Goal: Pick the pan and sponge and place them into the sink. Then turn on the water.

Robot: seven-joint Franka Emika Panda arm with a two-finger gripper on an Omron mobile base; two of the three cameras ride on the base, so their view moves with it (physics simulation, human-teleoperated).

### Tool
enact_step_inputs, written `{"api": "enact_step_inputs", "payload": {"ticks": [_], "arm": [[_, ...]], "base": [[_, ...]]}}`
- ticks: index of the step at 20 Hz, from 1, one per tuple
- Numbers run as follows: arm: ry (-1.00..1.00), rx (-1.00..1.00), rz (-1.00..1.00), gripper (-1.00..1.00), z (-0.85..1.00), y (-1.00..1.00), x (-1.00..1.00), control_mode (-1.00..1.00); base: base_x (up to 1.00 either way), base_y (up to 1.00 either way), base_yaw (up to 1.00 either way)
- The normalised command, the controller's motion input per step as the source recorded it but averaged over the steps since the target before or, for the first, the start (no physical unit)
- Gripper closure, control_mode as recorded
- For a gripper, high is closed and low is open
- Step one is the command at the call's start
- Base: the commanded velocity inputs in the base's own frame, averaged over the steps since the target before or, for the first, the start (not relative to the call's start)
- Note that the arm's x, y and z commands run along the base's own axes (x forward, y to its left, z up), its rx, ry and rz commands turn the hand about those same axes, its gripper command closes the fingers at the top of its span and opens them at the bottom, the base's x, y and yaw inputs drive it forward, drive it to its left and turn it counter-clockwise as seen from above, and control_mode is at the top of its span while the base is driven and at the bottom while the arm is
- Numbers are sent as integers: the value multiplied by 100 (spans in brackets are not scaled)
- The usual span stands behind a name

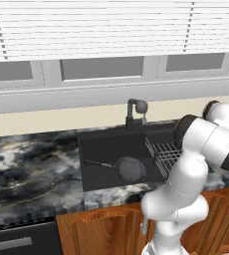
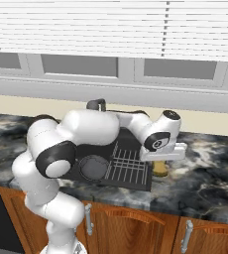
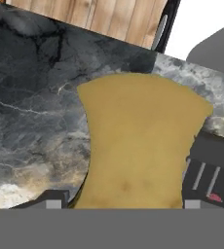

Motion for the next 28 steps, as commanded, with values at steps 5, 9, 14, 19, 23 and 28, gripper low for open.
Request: {"api": "enact_step_inputs", "payload": {"ticks": [5, 9, 14, 19, 23, 28], "arm": [[-4, 1, 10, 100, 41, 26, 0, -100], [-2, 3, 10, 100, 27, 33, 0, -100], [-2, 4, 10, 100, 22, 34, 0, -100], [-4, 4, 10, 100, 21, 34, 0, -100], [-4, 5, 11, 100, 18, 32, 0, -100], [-7, 6, 10, 100, 14, 33, 1, -100]], "base": [[0, 0, 0], [0, 0, 0], [0, 0, 0], [0, 0, 0], [0, 0, 0], [0, 0, 0]]}}
